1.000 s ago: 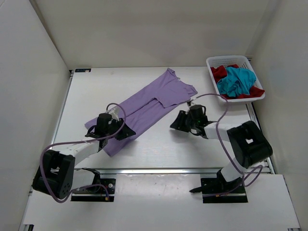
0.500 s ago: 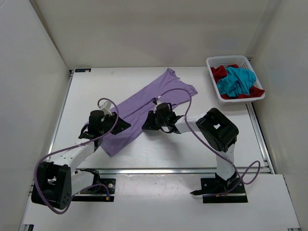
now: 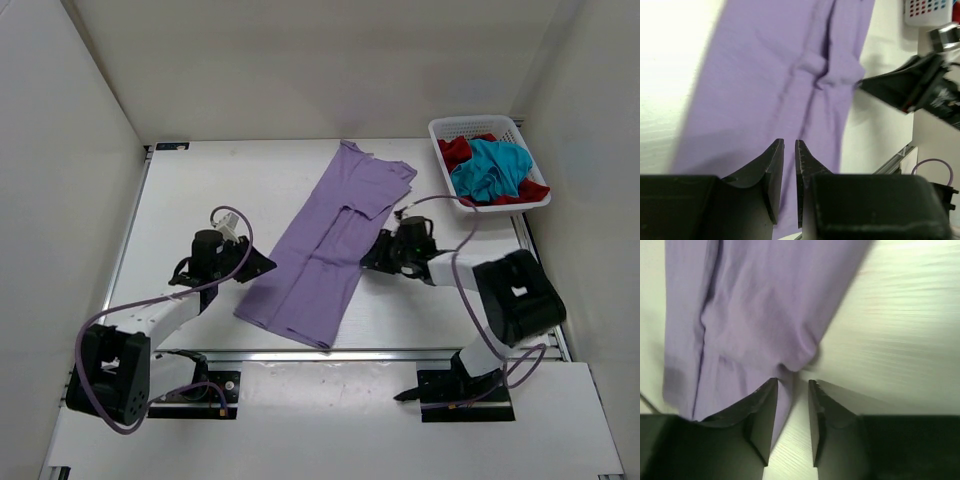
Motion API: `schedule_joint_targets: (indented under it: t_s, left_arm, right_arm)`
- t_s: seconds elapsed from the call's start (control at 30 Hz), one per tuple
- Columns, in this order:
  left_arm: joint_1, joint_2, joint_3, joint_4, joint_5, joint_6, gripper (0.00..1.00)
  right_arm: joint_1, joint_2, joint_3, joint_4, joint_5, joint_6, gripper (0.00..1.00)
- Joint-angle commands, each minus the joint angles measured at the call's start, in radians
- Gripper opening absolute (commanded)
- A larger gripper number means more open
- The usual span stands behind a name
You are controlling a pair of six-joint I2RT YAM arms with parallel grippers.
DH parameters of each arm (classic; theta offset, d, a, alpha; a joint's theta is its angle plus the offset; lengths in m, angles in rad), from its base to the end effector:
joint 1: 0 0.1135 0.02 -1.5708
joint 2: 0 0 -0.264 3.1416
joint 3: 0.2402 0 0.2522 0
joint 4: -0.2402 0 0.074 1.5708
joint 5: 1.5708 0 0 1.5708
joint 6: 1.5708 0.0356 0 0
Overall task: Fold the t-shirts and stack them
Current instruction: Rotate the tshirt 90 degrees
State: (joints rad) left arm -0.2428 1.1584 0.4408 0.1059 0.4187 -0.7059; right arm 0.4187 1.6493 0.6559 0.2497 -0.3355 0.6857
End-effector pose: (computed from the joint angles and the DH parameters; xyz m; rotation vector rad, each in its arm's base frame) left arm 0.2153 -0.0682 0.1783 -0.2785 2.2810 -0.9742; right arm 0.2729 0.1343 0.1313 0.1456 2.4516 0.9169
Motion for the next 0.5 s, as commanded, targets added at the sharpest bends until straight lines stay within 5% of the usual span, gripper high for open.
schedule_joint_targets:
  t_s: [0.0,0.13,0.47]
  left_arm:
    - [-0.029,0.014,0.001,0.020,-0.017,0.023,0.26]
    - [-0.021,0.018,-0.007,0.002,-0.050,0.036,0.26]
    - [-0.007,-0.034,-0.051,-0.009,-0.074,0.040,0.29]
  right_arm:
    - [-0.086,-0.130,-0.041,-0.053,0.001,-0.055,0.31]
    - [-0.199,-0.097,0.083,-0.056,0.032,-0.086,0.39]
    - [-0.302,0.364,0.600,-0.191,0.173,-0.092,0.45]
